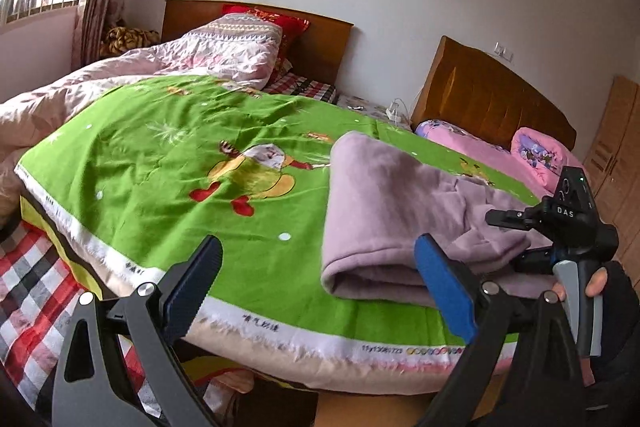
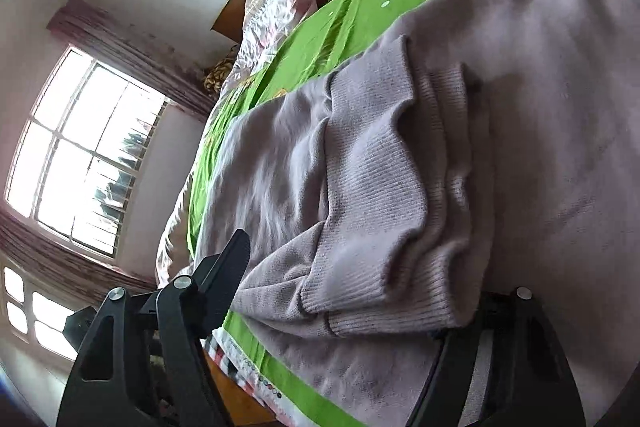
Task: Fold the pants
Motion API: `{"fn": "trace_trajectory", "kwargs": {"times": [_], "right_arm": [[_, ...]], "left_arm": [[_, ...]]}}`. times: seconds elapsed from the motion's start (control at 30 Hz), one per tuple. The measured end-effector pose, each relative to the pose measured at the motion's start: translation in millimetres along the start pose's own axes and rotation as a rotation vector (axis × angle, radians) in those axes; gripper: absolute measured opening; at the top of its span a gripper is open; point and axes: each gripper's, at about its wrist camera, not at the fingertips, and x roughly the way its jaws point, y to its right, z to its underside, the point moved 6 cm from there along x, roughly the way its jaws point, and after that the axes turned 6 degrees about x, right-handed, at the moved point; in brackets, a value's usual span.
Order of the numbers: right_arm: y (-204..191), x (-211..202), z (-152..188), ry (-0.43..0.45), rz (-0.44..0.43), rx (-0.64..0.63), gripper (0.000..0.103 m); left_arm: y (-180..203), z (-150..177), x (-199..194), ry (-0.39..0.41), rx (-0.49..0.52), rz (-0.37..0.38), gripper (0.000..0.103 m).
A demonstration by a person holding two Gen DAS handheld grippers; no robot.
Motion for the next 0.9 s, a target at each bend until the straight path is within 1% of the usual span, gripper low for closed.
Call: {"fn": "trace_trajectory", "kwargs": {"times": [0.03, 0.07, 0.1, 0.13, 0.17, 0.23, 0.27, 0.3, 0.33, 0.37, 0.4, 0.43, 0.47, 0.53, 0.6, 0.7, 0.83, 0.87, 0.9], "right_arm": [[-1, 0, 0, 0.0, -0.004, -0.006, 0.08], [-5, 2, 2, -0.017, -0.005, -0.037, 0.089], [-14, 8, 1, -0.038, -0.004, -0.063, 0.094], [-18, 12, 3, -0.052, 0.013, -0.085, 0.094], [-20, 15, 4, -0.046, 0.017, -0.084, 0.094], [-18, 14, 4, -0.045, 0.008, -0.073, 0.095], [-19, 14, 4, -0.053, -0.014, -0.074, 0.097], [-20, 14, 5, -0.056, -0.023, -0.073, 0.095], [-18, 12, 4, -0.044, -0.023, -0.059, 0.087], [-15, 13, 2, -0.034, -0.015, -0.045, 0.058], [-11, 14, 1, -0.041, -0.019, -0.023, 0.028], [-8, 12, -2, -0.038, -0.04, -0.005, 0.028], [-14, 7, -6, -0.015, -0.048, -0.014, 0.028], [-36, -5, -15, 0.033, -0.057, -0.078, 0.027], [-77, -20, -26, 0.074, -0.095, -0.159, 0.027], [-143, -31, -37, 0.109, -0.131, -0.299, 0.026], [-212, -31, -34, 0.103, -0.172, -0.441, 0.023], [-222, -31, -32, 0.101, -0.177, -0.465, 0.023], [-234, -32, -28, 0.101, -0.185, -0.498, 0.02]], "left_arm": [[-3, 1, 0, -0.001, -0.01, 0.001, 0.097], [-5, 2, 0, -0.002, -0.018, 0.001, 0.097], [-5, 3, 0, -0.003, -0.022, 0.0, 0.097], [-6, 3, 0, -0.003, -0.025, -0.001, 0.097], [-5, 3, -1, -0.002, -0.025, 0.001, 0.097], [-5, 3, -1, -0.004, -0.021, 0.001, 0.097], [-4, 4, -1, -0.005, -0.018, 0.001, 0.097], [-2, 5, 0, -0.009, -0.017, 0.004, 0.097], [0, 7, 2, -0.017, -0.016, 0.011, 0.097], [2, 8, 3, -0.025, -0.011, 0.016, 0.097], [7, 10, 5, -0.036, 0.0, 0.018, 0.097], [13, 12, 8, -0.049, 0.016, 0.018, 0.097], [17, 13, 9, -0.055, 0.031, 0.02, 0.097], [32, 14, 14, -0.072, 0.078, 0.03, 0.097], [41, 14, 20, -0.083, 0.109, 0.016, 0.097], [49, 9, 35, -0.099, 0.103, 0.018, 0.097], [47, -4, 65, -0.116, 0.076, -0.036, 0.097], [44, -6, 71, -0.122, 0.07, -0.064, 0.097], [37, -9, 80, -0.134, 0.061, -0.117, 0.097]]}}
